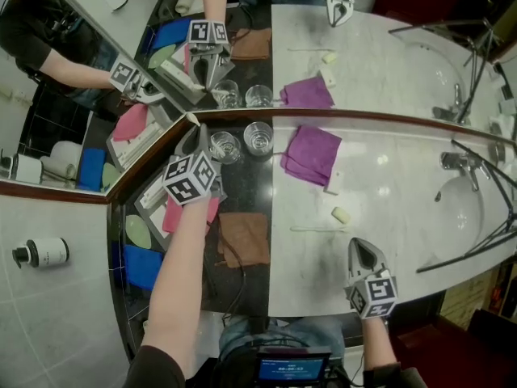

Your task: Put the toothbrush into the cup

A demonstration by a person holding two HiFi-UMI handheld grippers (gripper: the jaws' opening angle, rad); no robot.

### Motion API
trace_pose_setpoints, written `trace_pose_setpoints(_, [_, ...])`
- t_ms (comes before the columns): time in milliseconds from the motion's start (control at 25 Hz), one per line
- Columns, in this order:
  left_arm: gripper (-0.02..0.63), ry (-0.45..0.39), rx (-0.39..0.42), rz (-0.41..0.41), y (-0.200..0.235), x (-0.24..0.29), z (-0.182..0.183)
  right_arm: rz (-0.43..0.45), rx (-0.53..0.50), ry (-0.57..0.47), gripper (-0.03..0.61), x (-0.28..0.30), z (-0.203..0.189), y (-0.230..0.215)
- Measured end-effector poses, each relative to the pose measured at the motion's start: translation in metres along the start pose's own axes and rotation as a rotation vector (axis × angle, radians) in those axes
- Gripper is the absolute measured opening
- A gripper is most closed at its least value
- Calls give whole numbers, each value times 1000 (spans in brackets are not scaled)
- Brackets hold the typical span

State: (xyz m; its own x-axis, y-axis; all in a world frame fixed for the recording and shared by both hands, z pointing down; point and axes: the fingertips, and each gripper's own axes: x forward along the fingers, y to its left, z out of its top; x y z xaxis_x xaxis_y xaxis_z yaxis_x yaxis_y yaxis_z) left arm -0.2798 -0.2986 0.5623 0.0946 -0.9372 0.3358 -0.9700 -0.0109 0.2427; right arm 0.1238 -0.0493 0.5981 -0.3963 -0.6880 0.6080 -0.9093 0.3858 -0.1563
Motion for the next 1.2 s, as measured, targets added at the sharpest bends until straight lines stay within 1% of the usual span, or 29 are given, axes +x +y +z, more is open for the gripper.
trace_pose_setpoints(160, [0,-50,-37,3,-4,-19,18,6,-7,-20,2,-2,5,-4])
trace_pose_setpoints(320, [0,-107,-95,10,-22,-48,38,-1,6,-34,2,-15,15,-9])
trace_pose_setpoints(560, [0,-229,-95,110,-27,-103,69,21,-17,-77,2,-40,38,-13])
trace_pose_setpoints(720, [0,-283,-102,135,-38,-141,92,40,-26,-106,2,-54,50,-18])
trace_pose_setpoints(800, [0,-297,-139,135,-51,-159,89,38,-36,-121,2,-65,54,-24])
trace_pose_setpoints(960, [0,-302,-222,139,-79,-193,71,52,-55,-144,2,-83,60,-35])
trace_pose_setpoints(1080, [0,-291,-252,146,-101,-221,50,78,-63,-161,2,-93,62,-39])
trace_pose_setpoints(1200, [0,-262,-288,120,-135,-236,22,83,-68,-176,2,-103,64,-52])
